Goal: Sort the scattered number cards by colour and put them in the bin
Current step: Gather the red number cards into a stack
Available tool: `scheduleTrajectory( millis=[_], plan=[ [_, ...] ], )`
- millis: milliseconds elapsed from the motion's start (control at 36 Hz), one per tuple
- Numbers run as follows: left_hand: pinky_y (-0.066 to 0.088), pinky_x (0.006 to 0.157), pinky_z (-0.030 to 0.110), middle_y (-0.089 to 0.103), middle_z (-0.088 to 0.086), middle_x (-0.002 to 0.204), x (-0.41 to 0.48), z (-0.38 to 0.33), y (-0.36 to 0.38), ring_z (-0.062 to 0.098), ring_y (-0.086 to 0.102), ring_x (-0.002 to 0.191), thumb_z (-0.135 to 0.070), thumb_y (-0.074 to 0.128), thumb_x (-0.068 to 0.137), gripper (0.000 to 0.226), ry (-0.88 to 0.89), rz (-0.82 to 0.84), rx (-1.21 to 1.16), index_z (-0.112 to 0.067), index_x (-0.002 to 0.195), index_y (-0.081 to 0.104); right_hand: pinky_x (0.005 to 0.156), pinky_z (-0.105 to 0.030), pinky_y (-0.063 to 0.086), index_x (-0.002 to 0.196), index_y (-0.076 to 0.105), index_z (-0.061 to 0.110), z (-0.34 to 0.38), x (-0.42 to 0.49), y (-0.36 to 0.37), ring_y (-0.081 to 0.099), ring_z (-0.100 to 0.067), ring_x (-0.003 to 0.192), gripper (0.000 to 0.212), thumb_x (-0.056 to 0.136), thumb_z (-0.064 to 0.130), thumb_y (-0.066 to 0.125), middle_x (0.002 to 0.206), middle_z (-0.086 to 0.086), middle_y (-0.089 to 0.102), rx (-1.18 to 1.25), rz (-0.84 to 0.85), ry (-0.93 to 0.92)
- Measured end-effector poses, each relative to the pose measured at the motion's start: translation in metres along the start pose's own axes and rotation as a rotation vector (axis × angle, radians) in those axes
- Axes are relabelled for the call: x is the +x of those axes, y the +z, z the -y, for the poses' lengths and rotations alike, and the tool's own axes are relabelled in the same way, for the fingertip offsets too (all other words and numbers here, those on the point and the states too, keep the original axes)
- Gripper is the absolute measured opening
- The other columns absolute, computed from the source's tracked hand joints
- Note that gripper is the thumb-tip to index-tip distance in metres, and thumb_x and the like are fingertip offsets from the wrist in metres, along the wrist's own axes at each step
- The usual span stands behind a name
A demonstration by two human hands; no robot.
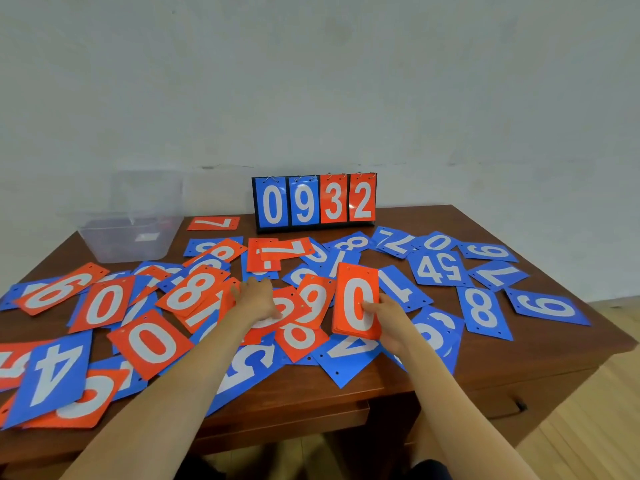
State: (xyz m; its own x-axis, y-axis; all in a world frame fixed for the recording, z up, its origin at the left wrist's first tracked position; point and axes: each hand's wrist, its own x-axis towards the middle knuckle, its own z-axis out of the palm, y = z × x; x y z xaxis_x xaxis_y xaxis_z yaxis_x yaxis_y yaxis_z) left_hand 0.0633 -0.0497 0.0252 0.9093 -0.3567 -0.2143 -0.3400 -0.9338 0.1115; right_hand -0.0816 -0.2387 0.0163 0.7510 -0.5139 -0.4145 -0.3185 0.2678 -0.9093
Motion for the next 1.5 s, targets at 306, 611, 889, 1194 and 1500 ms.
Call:
scheduleTrajectory(
  millis=[306,611,889,1194,1500],
  plan=[
    [0.042,0.097,0.029,0.044,0.008,0.143,-0.05,-0.006,-0.032,0.022,0.048,0.124,-0.015,0.039,0.1,0.04,0.042,-0.283,-0.902,-0.01,0.14,0.042,0.081,-0.035,0.049,0.137,0.04,0.015,-0.013,-0.009,0.007,0.055,-0.025,0.114,0.046,0.095,0.021,0.055,0.133,-0.007,0.054,-0.171,-0.056,-0.113],
    [0.057,0.074,0.036,0.066,0.01,0.108,-0.085,-0.04,0.0,0.023,0.067,0.092,-0.011,0.062,0.089,0.014,-0.008,-0.027,-1.534,-0.009,0.103,0.059,0.069,-0.029,0.058,0.139,0.03,0.037,-0.016,-0.036,0.021,0.061,-0.014,0.102,0.051,0.097,0.018,0.051,0.124,0.004,0.051,0.031,0.001,-0.397],
    [0.057,0.072,0.03,0.064,0.003,0.107,-0.075,-0.068,0.016,0.017,0.064,0.093,-0.021,0.065,0.088,0.017,0.005,-0.132,-1.421,-0.016,0.103,0.058,0.061,-0.02,0.054,0.131,0.041,0.038,-0.02,-0.041,0.015,0.062,-0.012,0.098,0.039,0.094,0.038,0.053,0.114,0.012,0.055,0.074,-0.011,-0.403],
    [0.049,0.088,0.037,0.048,0.012,0.133,-0.007,-0.05,0.012,0.025,0.056,0.109,-0.027,0.064,0.088,0.051,0.047,-0.025,-0.775,-0.007,0.131,0.047,0.086,-0.044,0.055,0.143,0.019,0.048,-0.013,0.0,-0.001,0.052,-0.022,0.12,0.058,0.099,0.023,0.047,0.147,0.003,0.034,-0.001,-0.128,-0.44],
    [0.045,0.099,0.039,0.045,0.014,0.136,0.037,-0.053,0.003,0.029,0.049,0.122,-0.037,0.076,0.076,0.08,0.012,0.121,-0.223,-0.001,0.135,0.036,0.066,-0.016,0.049,0.144,0.018,0.042,-0.024,0.027,-0.005,0.048,-0.009,0.108,0.05,0.101,0.027,0.04,0.151,0.003,0.028,-0.165,-0.141,-0.454]
  ],
)
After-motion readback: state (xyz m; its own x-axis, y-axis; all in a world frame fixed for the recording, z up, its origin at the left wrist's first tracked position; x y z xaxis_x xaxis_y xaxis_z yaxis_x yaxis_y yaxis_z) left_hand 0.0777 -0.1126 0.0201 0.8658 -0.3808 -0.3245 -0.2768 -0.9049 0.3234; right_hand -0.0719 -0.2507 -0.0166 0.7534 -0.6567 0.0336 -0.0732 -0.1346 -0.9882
